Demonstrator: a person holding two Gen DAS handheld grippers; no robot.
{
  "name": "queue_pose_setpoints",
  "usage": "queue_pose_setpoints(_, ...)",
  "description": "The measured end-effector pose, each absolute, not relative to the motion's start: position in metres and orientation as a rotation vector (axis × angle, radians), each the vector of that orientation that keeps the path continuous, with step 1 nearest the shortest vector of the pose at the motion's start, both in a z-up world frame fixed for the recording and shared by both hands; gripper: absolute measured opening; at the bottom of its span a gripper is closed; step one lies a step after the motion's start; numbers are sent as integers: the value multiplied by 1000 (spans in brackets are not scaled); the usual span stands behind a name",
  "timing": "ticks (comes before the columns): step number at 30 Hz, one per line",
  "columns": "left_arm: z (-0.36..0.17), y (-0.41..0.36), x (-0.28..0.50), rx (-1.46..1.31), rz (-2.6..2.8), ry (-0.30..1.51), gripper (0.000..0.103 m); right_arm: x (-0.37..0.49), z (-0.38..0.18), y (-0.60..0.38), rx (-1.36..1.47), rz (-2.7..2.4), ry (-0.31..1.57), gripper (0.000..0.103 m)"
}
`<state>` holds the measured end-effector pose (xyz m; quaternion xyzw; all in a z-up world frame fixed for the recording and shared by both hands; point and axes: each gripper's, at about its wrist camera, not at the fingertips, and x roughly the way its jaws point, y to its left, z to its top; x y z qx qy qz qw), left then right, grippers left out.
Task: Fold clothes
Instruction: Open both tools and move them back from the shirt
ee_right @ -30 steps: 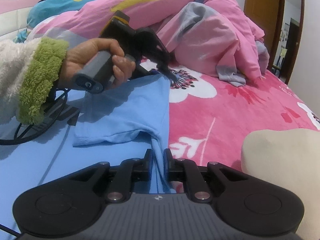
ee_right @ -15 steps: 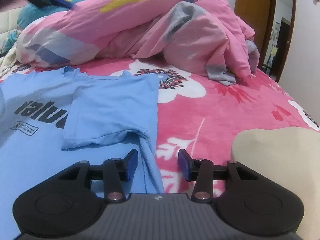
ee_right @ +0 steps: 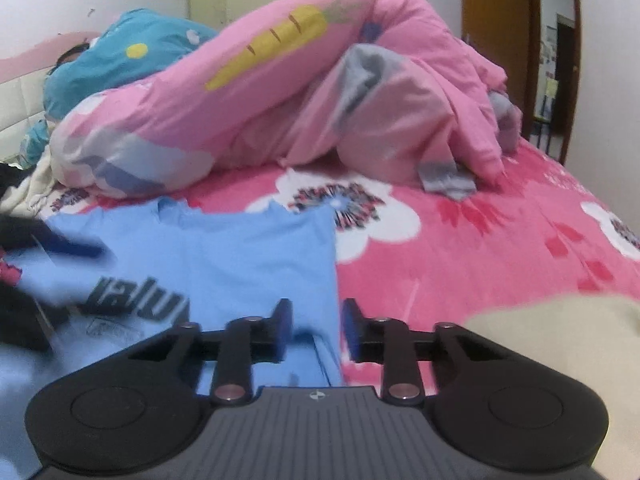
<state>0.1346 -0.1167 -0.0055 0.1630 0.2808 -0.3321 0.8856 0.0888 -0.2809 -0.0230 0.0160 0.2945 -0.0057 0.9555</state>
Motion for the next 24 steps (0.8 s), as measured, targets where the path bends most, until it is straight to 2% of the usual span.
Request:
queue_pose_setpoints(3,-27,-145,133,391,-779,570,53,117,-25,-282,77,37,634,19)
queue_pose_setpoints(8,-63,-156,137,361,-857,666,46,157,-63,-296,120,64,785,18)
queue_pose_setpoints(10,-66,-150,131,344,-872,647,46,164,-80,-301,93,39,842,16)
queue_pose_setpoints(18,-71,-136,137,231,-907,650,47,209,-34,-299,101,34,850,17)
queue_pose_setpoints(24,-74,-132,135,186,-918,640,48,291,-72,-316,143,-17,930,18)
